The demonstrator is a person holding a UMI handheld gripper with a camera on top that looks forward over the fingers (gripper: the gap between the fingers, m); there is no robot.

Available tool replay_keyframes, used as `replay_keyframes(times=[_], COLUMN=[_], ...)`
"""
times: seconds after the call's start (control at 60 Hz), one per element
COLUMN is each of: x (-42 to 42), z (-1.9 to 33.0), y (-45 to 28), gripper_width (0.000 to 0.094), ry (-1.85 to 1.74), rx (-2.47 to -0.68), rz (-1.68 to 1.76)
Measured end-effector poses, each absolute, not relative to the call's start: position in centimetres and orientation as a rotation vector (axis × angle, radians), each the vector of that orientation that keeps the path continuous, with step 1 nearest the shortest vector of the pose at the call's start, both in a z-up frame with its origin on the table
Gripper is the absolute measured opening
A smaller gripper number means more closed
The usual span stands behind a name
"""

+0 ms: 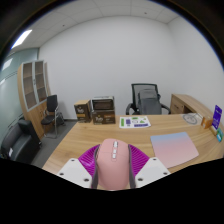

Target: Arrange mouse

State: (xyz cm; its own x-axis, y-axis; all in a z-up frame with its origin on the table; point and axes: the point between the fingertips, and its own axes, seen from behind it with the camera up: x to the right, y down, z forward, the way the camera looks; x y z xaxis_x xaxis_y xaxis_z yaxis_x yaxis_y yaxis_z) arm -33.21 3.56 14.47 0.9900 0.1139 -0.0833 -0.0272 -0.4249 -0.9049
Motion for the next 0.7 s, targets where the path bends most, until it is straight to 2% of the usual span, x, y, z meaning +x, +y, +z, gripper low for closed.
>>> replay_keyframes(times=[0.083,0.117,0.167,0.217,0.267,0.35,0.417,0.517,0.617,0.7], x=[-28.5,-25.8,-21.3,-16.4,-12.0,-6.8,-5.1,-4.7,-4.7,-4.4], z=[20.4,21.7,23.0,22.6,20.8,15.2,9.5,3.8,0.0,-0.1], y=[7.1,8.7,11.2,13.5,15.3,17.7,18.2,18.2,17.5,17.9], gripper_width=[0.0424,0.0422,0.0421,0.042,0.0423,0.0421,0.042,0.042,0.0423,0.0428], ry=[-0.035,-0.018,0.006,0.016,0.01,0.028,0.015,-0.03,-0.048,-0.08], rx=[-1.914,-1.895,-1.866,-1.869,-1.906,-2.009,-2.104,-2.203,-2.266,-2.234], rz=[0.13,0.109,0.072,0.015,-0.041,-0.069,-0.04,-0.005,0.038,0.021])
